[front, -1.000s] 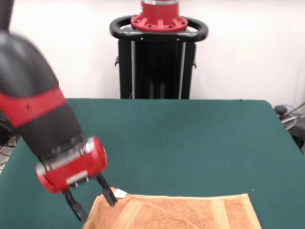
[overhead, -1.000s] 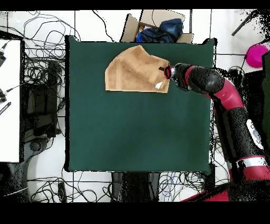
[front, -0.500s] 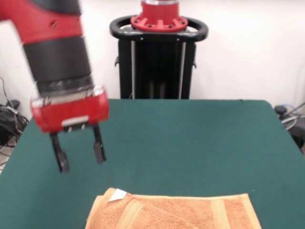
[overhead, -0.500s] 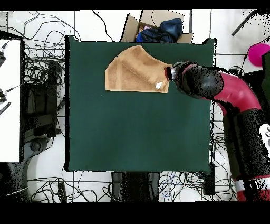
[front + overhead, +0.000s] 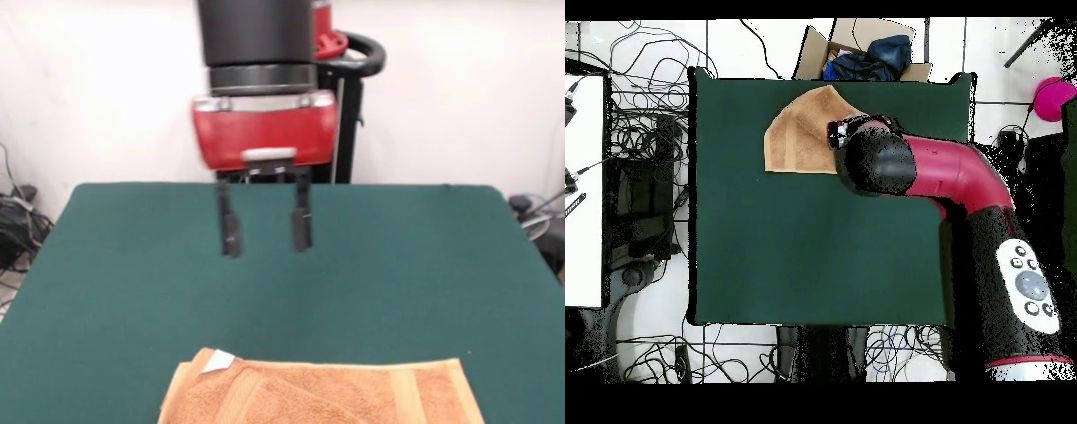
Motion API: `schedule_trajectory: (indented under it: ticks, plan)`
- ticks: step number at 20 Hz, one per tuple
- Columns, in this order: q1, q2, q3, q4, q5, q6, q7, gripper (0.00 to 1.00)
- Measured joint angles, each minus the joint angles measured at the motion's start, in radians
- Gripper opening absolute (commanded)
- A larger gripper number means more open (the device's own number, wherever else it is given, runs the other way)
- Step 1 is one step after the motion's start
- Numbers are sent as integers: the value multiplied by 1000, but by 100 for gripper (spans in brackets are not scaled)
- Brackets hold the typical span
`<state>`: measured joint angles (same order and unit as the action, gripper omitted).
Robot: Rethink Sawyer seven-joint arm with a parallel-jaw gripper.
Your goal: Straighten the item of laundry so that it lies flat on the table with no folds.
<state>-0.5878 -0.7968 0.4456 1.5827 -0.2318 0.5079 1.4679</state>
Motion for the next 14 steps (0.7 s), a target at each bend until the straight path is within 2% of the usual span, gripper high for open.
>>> schedule_trajectory:
  ticks: [8, 14]
  plan:
    - [51, 35, -46, 28, 22, 0, 40, 100]
    - [51, 72, -55, 42, 22, 0, 40, 100]
